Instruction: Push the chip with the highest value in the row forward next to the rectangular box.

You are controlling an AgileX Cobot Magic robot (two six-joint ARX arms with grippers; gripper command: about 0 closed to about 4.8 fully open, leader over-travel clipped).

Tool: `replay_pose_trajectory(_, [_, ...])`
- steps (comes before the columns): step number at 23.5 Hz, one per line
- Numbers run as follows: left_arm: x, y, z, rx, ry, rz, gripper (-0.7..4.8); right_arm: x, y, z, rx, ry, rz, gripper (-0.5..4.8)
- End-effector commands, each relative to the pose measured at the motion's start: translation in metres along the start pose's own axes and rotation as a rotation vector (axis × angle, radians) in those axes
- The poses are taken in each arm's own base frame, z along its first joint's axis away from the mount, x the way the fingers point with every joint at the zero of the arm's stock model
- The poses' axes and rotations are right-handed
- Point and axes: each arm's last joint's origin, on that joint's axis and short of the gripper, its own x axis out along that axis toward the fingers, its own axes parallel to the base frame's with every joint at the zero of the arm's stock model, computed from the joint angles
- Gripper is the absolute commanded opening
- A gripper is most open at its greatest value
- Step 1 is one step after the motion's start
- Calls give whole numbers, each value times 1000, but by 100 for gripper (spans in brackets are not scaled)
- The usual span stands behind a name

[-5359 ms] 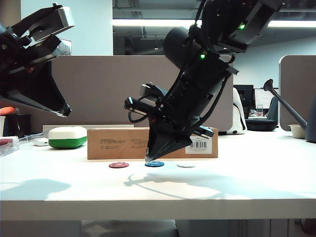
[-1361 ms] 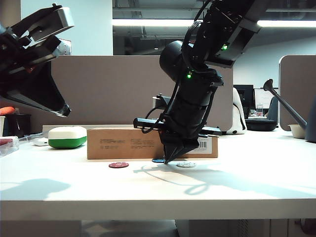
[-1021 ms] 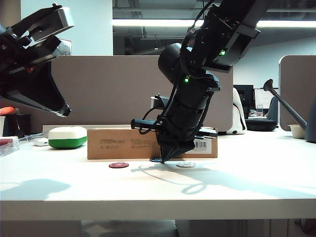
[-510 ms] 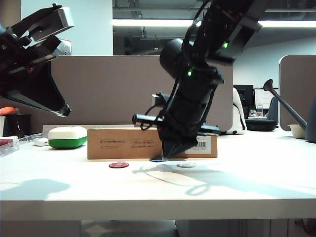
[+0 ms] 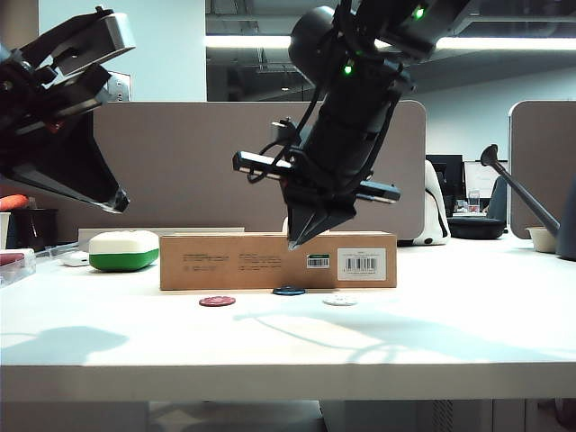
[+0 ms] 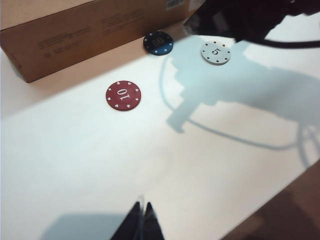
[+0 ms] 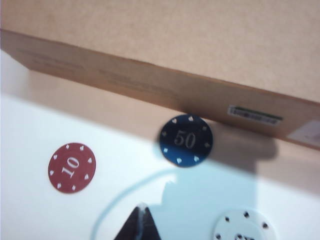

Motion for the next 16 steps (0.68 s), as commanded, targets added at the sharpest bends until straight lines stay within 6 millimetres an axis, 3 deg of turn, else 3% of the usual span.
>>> replay_pose_trajectory(1, [-1,0,3,3,-20,-1,-5,-11,3,2,-3,0,-6,-5])
replay_pose_trajectory(9, [-10,0,7,4,-66,0,-5,-50,31,-6,-96,-32,-15,-5])
replay_pose_trajectory(16, [-28,0,13,6,-159,3,-5,-107,47,-26,-134,-160,16,-5])
